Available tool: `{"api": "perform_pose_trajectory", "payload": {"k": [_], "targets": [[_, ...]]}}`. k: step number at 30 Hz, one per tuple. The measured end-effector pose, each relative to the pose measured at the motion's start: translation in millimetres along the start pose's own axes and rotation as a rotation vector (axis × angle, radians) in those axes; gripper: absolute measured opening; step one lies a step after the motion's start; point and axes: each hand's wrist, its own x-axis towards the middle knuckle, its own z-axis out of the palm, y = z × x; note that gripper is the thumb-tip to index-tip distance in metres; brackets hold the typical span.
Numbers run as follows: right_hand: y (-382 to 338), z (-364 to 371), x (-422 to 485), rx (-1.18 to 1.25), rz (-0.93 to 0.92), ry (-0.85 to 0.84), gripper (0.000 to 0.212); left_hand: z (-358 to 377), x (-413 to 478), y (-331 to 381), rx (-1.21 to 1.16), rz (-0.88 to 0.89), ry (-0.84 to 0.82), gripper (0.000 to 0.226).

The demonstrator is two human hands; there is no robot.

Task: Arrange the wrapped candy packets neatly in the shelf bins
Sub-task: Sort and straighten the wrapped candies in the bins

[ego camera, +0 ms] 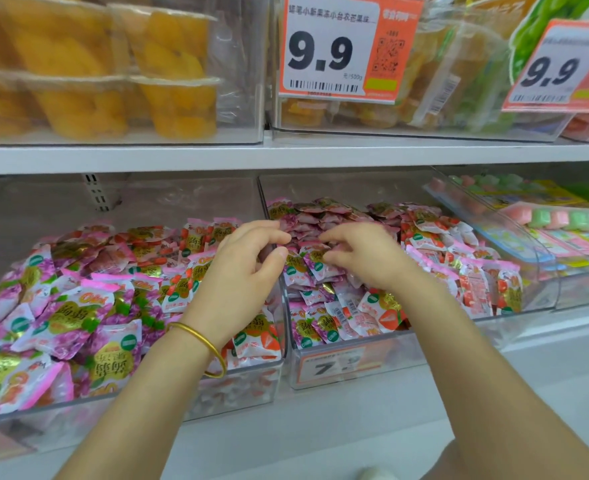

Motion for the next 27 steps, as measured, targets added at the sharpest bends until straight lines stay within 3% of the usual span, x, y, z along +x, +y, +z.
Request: {"api": "perform_pose_trajectory", "payload": {"k": [4, 9, 14, 19, 27], "targets": [[11, -30, -19, 0.052, 0.051, 0.157, 0.026, 0, 0, -1, 0.012, 0.014, 0.009, 0.024], [9, -22, -35, -0.065, -0.047, -0.181, 0.012, 3, 1, 4, 0.074, 0.066, 0.107, 0.024], [0, -11, -41, -0.326, 0.037, -0.279, 0.050, 12, 2, 6, 0.122, 0.100, 0.133, 0.024], [-14, -1, -43, -0.459, 0.151, -0.325, 0.066, 15, 1, 7, 0.161, 0.118, 0.117, 0.023], [-16, -7, -47, -0.340, 0.177, -0.261, 0.035, 11, -1, 7, 0.151, 0.118, 0.073, 0.022]]}}
